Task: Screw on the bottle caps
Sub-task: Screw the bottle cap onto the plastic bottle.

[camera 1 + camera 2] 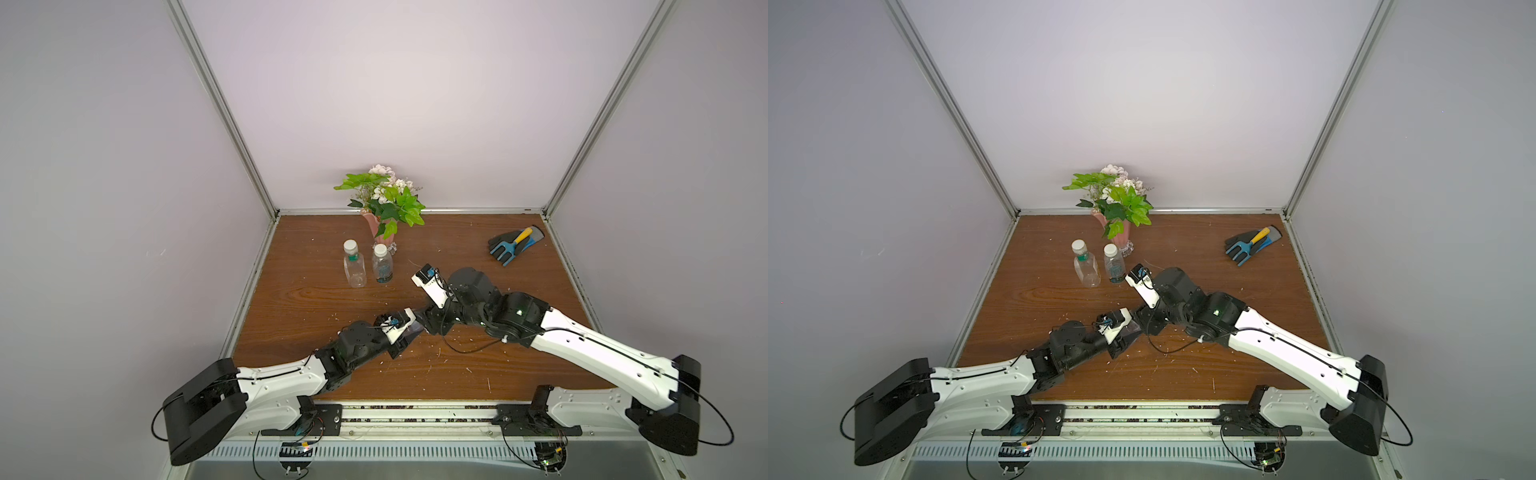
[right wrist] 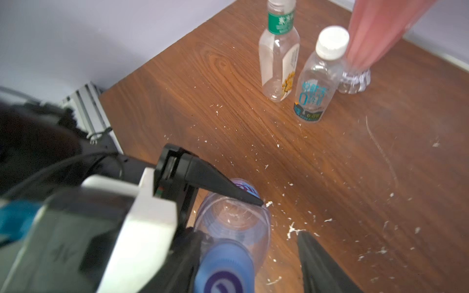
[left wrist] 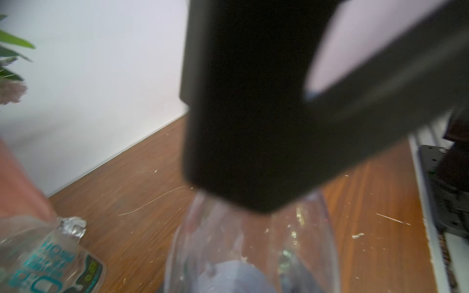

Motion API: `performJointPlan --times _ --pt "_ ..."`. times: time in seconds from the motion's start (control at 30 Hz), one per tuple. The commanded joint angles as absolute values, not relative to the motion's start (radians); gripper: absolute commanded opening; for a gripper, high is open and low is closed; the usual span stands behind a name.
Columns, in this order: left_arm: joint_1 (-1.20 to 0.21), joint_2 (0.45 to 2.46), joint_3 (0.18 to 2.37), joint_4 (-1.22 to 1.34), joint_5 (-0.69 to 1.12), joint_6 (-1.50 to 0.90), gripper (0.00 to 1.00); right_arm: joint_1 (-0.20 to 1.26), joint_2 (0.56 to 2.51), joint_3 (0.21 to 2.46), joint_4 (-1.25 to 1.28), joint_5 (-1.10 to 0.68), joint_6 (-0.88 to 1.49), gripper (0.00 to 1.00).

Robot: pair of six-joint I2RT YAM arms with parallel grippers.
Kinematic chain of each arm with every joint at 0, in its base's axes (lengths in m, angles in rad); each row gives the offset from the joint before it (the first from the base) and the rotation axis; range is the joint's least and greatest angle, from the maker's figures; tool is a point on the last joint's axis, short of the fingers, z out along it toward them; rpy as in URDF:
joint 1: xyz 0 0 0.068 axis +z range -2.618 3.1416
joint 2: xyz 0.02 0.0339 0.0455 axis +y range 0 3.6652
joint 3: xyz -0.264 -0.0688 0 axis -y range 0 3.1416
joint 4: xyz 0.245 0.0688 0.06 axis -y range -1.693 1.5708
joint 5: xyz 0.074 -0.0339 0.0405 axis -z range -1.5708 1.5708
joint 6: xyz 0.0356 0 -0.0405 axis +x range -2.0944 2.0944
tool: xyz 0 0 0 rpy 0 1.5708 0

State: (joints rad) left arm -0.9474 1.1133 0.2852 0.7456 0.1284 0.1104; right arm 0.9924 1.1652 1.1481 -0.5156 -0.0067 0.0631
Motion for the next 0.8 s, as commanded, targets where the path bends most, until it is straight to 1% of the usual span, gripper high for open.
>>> performJointPlan --times 0.0,0.07,0.17,0.3,0.37,0.63,0.77 --pt "-0.900 1.098 0.313 0.677 0.379 0.163 0.54 0.988 1.040 1.173 -0.599 -0.128 -0.291 0.69" --pt "-0.883 1.097 0.323 0.651 0.480 0.177 0.55 0.989 1.005 1.159 -0.649 -0.228 -0.407 0.69" --pt "-0.882 1.100 0.337 0.615 0.551 0.201 0.55 0.989 0.988 1.141 -0.708 -0.310 -0.510 0.68" --pt "-0.882 1.109 0.356 0.589 0.595 0.207 0.56 0.989 1.000 1.110 -0.719 -0.306 -0.566 0.64" --pt "-0.882 1.115 0.361 0.587 0.597 0.207 0.56 0.990 1.014 1.105 -0.716 -0.295 -0.576 0.61" --pt "-0.882 1.130 0.368 0.580 0.590 0.206 0.56 0.992 1.029 1.086 -0.668 -0.293 -0.589 0.52" --pt "-0.882 1.138 0.372 0.581 0.586 0.207 0.56 0.995 1.032 1.082 -0.651 -0.307 -0.580 0.52"
